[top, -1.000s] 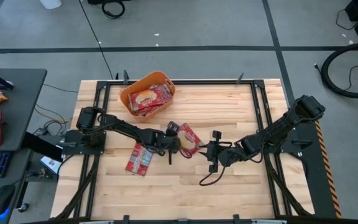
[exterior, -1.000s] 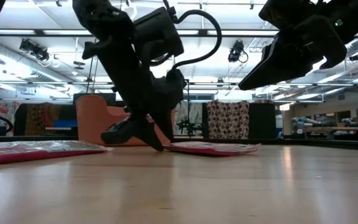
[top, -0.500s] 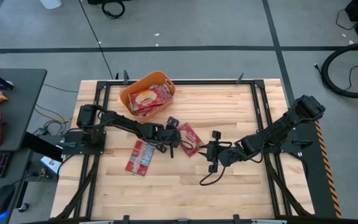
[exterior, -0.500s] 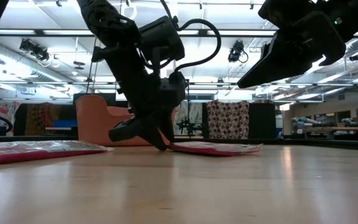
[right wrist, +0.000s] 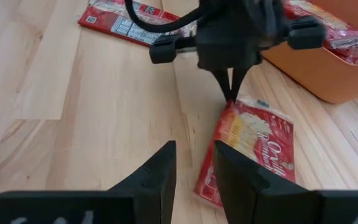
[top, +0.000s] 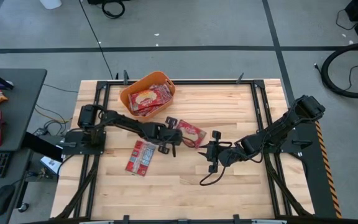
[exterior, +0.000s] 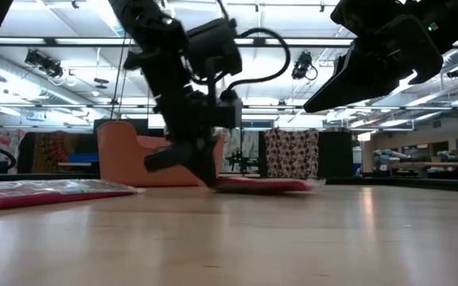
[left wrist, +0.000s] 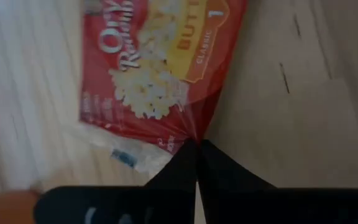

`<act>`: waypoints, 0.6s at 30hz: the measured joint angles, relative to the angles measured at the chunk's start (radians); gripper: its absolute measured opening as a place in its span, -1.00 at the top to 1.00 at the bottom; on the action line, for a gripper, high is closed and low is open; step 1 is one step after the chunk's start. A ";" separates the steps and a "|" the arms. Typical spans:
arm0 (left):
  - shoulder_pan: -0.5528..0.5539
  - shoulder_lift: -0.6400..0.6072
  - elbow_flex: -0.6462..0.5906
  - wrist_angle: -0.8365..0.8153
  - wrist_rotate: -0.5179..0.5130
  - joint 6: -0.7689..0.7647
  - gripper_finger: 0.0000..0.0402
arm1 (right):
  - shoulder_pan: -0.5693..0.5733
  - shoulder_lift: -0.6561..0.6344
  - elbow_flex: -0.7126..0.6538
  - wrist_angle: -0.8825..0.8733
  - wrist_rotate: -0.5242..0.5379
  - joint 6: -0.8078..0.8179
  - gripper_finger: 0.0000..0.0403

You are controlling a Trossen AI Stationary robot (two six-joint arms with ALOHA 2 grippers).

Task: Sort popcorn bags into baskets
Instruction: Put the red popcorn bag into the orange bin

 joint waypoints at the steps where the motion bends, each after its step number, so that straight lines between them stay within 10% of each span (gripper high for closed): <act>1: 0.000 0.000 0.022 -0.031 0.000 -0.011 0.96 | 0.000 0.000 0.000 0.000 0.000 0.000 0.45; 18: -0.002 0.000 0.537 -0.613 -0.212 0.074 0.97 | 0.000 0.000 0.000 -0.007 0.000 -0.003 0.45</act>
